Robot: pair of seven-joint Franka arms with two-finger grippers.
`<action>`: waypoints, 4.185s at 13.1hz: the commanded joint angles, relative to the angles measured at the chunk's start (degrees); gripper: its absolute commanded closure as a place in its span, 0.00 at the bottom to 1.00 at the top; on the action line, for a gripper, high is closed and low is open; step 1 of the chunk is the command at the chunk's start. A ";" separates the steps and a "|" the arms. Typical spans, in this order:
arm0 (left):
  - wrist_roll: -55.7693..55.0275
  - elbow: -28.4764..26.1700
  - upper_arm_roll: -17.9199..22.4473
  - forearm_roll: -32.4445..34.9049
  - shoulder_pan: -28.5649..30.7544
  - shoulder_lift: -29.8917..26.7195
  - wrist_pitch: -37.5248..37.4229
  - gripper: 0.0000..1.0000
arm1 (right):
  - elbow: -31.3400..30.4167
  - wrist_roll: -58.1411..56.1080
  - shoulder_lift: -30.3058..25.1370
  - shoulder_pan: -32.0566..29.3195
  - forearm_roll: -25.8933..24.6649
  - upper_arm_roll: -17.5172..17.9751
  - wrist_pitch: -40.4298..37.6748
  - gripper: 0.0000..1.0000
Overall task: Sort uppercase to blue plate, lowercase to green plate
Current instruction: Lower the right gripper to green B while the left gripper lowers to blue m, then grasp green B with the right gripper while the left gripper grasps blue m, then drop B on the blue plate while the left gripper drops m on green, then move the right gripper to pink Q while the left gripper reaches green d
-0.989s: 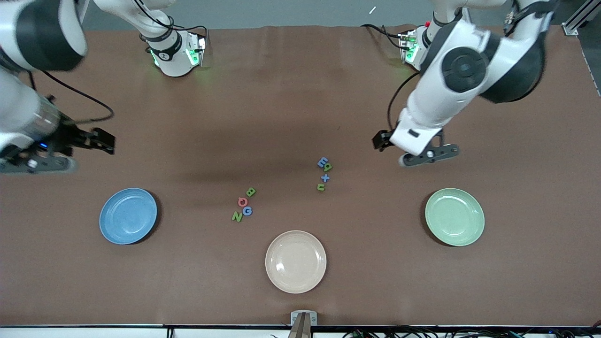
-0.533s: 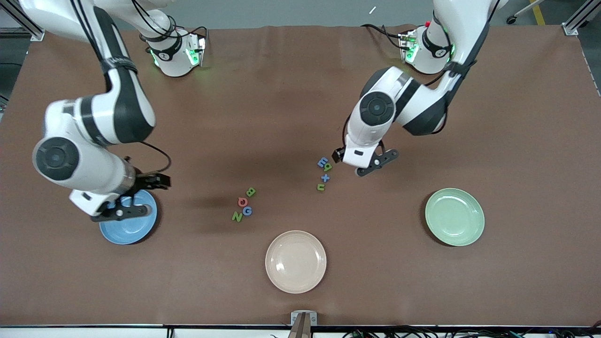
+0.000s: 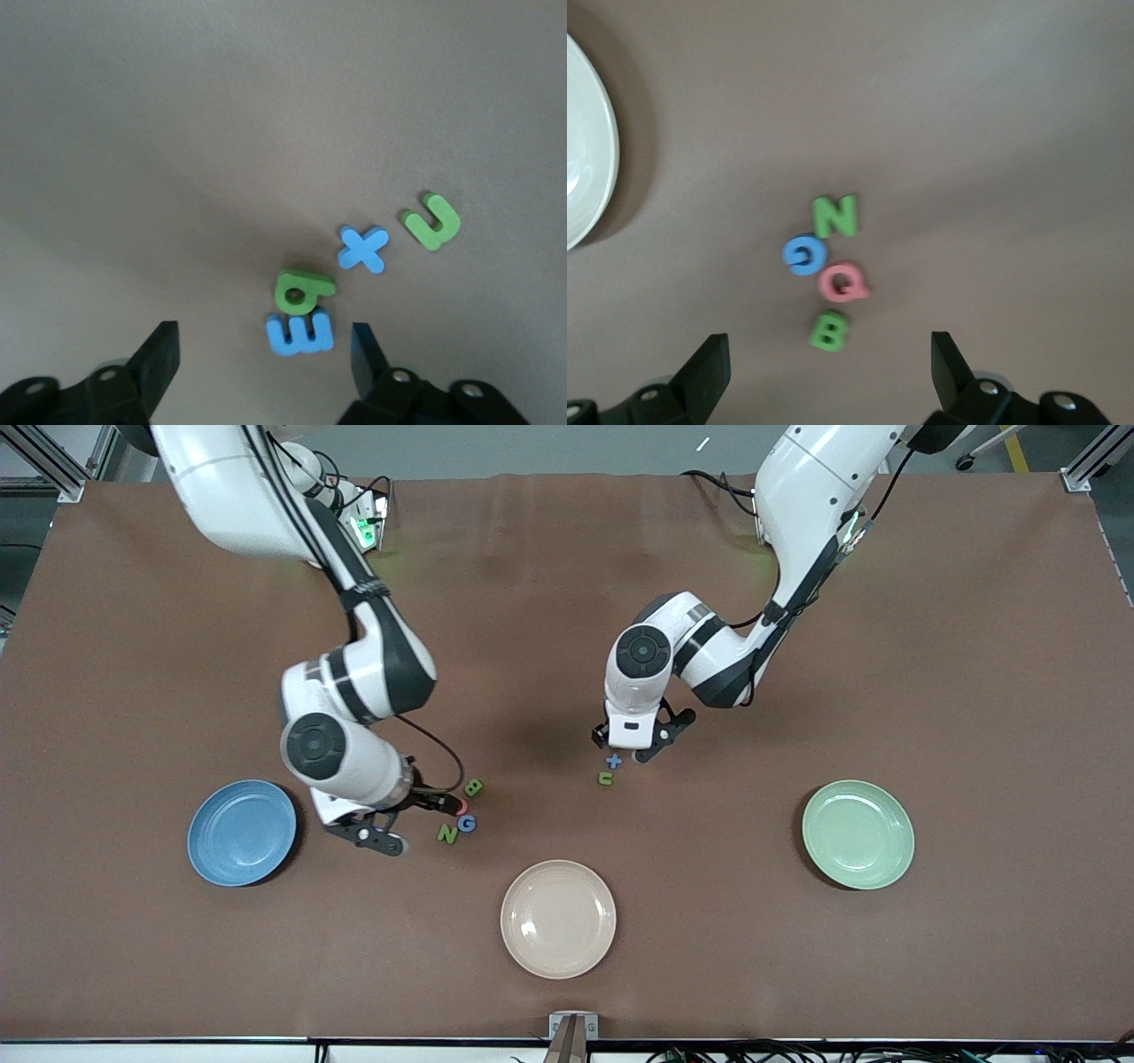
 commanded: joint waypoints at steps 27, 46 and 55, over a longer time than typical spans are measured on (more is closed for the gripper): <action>-13.83 3.16 0.91 1.66 -1.90 -1.57 0.94 1.00 | -7.24 -8.62 0.02 -3.90 1.37 -0.03 4.64 1.00; 50.13 6.57 1.17 10.01 36.15 -1.35 -7.35 0.99 | -3.54 -58.24 2.03 -28.27 -7.33 -0.48 2.69 0.08; 60.50 6.51 -3.73 9.83 37.83 -0.71 -6.64 0.00 | -3.54 -38.75 1.33 -12.82 -1.18 1.63 2.86 0.02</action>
